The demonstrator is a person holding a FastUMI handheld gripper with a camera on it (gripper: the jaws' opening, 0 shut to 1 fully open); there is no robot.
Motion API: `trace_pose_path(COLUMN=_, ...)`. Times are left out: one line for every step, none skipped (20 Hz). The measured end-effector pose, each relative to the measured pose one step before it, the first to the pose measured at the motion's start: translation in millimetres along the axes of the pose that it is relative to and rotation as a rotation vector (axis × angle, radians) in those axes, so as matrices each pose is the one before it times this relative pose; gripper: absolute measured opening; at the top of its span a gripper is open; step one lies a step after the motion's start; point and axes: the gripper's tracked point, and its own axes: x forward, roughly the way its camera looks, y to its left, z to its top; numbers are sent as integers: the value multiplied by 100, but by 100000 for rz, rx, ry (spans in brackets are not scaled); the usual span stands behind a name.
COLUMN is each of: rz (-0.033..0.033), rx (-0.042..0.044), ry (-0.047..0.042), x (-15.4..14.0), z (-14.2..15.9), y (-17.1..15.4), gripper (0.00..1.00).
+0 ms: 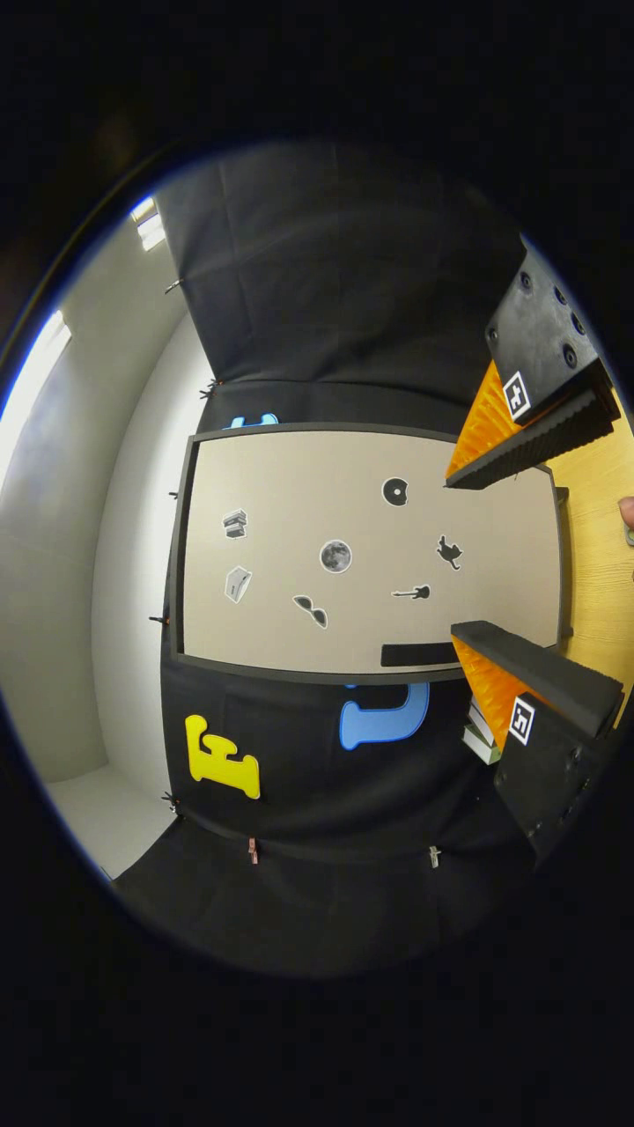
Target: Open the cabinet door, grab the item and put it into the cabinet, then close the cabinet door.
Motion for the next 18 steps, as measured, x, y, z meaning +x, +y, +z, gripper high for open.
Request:
trace_pose_path(rz=160, rx=2, ry=32, x=88, z=-5, y=91, gripper=97)
trace_pose_path(rz=237, rx=187, ry=133, x=76, z=-63, y=150, gripper=97)
trace_pose_path(rz=323, rx=195, ry=213, x=-24, z=-81, y=168, gripper=97)
trace_pose_path(rz=289, rx=116, ry=80, x=66, z=-45, y=141, gripper=97)
trace_pose_path(rz=150, rx=-25, ry=119, x=47, z=-59, y=150, gripper=97)
trace_pose_path(rz=335, rx=-5, ry=259, x=15, z=-139, y=142, gripper=97)
trace_pose_path(rz=188, rx=138, ry=179, x=56, z=-58, y=143, gripper=97)
trace_pose_path(rz=81, rx=170, ry=173, x=56, z=-115, y=77, gripper=97)
trace_pose_path(rz=196, rx=161, ry=225, x=65, z=-66, y=147, gripper=97)
trace_pose_path(rz=114, rx=130, ry=30, x=71, z=-73, y=122, gripper=97)
trace_pose_path(rz=169, rx=-59, ry=70, x=102, z=-52, y=160, gripper=97)
trace_pose_path(rz=77, rx=40, ry=131, x=85, z=-95, y=147, gripper=97)
trace_pose_path(rz=377, rx=200, ry=228, x=149, z=-86, y=189, gripper=97)
trace_pose_path(rz=474, rx=203, ry=248, x=229, z=-124, y=388, gripper=97)
trace_pose_path(rz=532, rx=-16, ry=120, x=263, z=-63, y=346, gripper=97)
trace_pose_path(rz=293, rx=-175, ry=0, x=412, z=-108, y=322, gripper=97)
trace_pose_path(rz=450, rx=-30, ry=3, x=590, z=-103, y=465, gripper=97)
trace_pose_path(rz=706, rx=292, ry=393, x=805, z=-208, y=608, gripper=97)
